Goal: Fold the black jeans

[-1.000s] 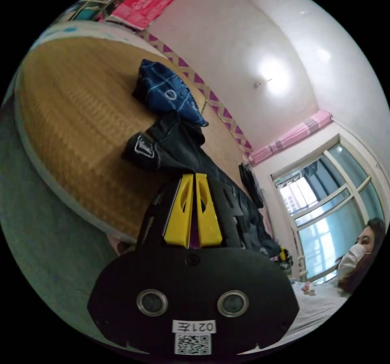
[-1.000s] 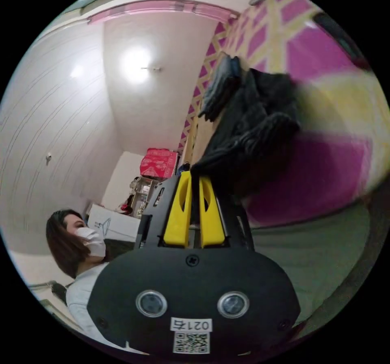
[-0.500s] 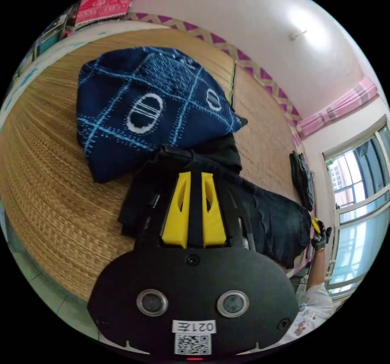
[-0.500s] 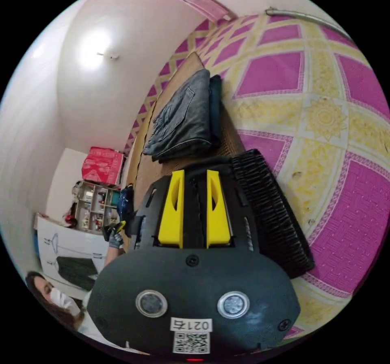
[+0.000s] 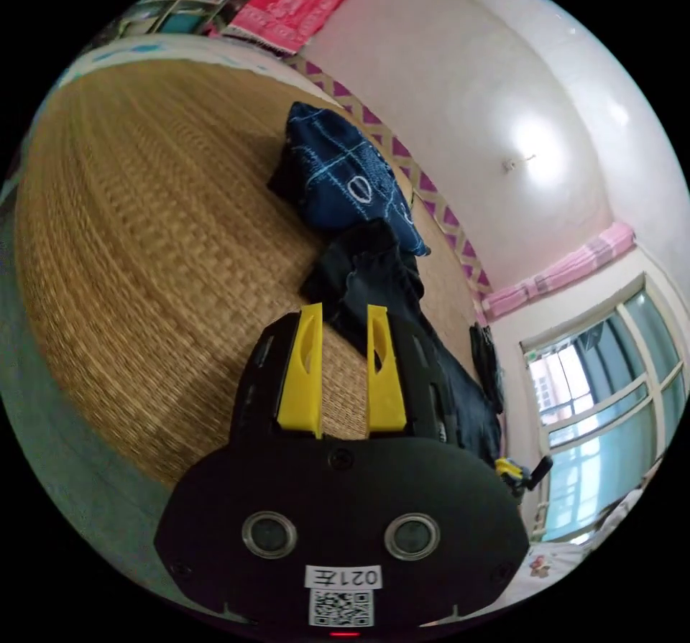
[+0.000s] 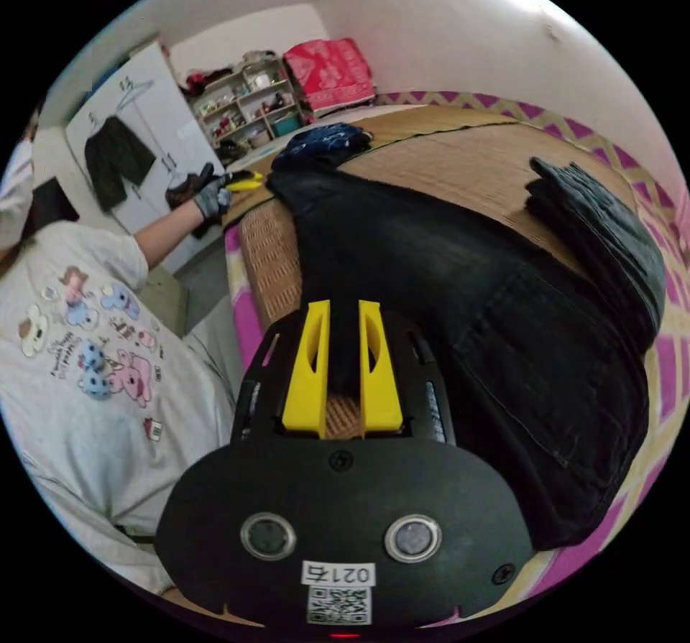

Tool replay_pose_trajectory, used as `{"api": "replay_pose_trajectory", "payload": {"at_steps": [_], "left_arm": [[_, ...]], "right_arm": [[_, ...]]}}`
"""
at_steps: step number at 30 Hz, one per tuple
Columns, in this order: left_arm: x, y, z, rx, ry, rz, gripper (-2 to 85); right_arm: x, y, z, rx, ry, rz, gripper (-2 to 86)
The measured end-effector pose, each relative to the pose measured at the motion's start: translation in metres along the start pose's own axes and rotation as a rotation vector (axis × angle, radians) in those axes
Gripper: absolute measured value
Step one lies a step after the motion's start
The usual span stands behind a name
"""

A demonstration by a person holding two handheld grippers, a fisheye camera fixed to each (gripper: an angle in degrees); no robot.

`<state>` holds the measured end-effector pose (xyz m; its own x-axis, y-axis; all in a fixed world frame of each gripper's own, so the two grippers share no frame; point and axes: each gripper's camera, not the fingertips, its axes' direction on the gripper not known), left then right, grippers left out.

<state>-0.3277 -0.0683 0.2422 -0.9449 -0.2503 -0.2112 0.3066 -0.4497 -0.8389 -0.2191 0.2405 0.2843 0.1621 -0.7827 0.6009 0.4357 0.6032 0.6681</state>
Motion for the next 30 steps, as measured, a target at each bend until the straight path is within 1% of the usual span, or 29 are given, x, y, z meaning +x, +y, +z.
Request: {"api": "replay_pose_trajectory", "payload": {"at_steps": [3,5,7,10,12,13,15,18,22,24,26,28,30], "left_arm": [[-0.022,-0.007,0.006,-0.009,0.042,-0.032,8.5],[-0.031,-0.018,0.011,-0.015,0.065,-0.030,8.2],[-0.036,-0.027,0.014,-0.014,0.059,-0.027,8.0],[-0.050,-0.044,0.022,-0.024,0.007,-0.027,7.4],[-0.065,-0.053,0.024,-0.024,0.002,-0.041,6.2],[-0.076,-0.058,0.024,-0.018,0.016,-0.056,5.4],[-0.093,-0.065,0.024,-0.016,0.050,-0.080,4.9],[-0.117,-0.073,0.024,-0.022,0.103,-0.105,4.6],[-0.140,-0.083,0.014,0.006,0.076,-0.104,4.6],[-0.149,-0.087,0.014,-0.002,0.085,-0.106,4.6],[-0.156,-0.090,0.016,-0.003,0.087,-0.096,5.1],[-0.161,-0.089,0.015,0.013,0.107,-0.093,6.3],[-0.167,-0.084,0.008,0.054,0.149,-0.092,7.4]], "right_arm": [[-0.026,-0.006,0.034,-0.022,0.103,-0.075,7.3],[-0.033,-0.013,0.044,0.000,0.115,-0.104,7.9],[-0.037,-0.025,0.059,-0.017,0.115,-0.138,8.7],[-0.053,-0.041,0.103,-0.144,0.114,-0.230,9.4],[-0.062,-0.042,0.132,-0.218,0.105,-0.256,7.3],[-0.062,-0.040,0.134,-0.210,0.105,-0.250,6.5],[-0.058,-0.030,0.134,-0.187,0.124,-0.226,2.1],[-0.056,-0.017,0.130,-0.172,0.115,-0.208,0.4],[-0.056,-0.001,0.123,-0.176,0.137,-0.202,-0.1],[-0.053,0.004,0.124,-0.154,0.127,-0.162,0.0],[-0.059,0.004,0.126,-0.161,0.160,-0.185,0.5],[-0.067,0.005,0.127,-0.172,0.206,-0.208,1.3],[-0.066,0.007,0.115,-0.150,0.198,-0.161,2.7]]}}
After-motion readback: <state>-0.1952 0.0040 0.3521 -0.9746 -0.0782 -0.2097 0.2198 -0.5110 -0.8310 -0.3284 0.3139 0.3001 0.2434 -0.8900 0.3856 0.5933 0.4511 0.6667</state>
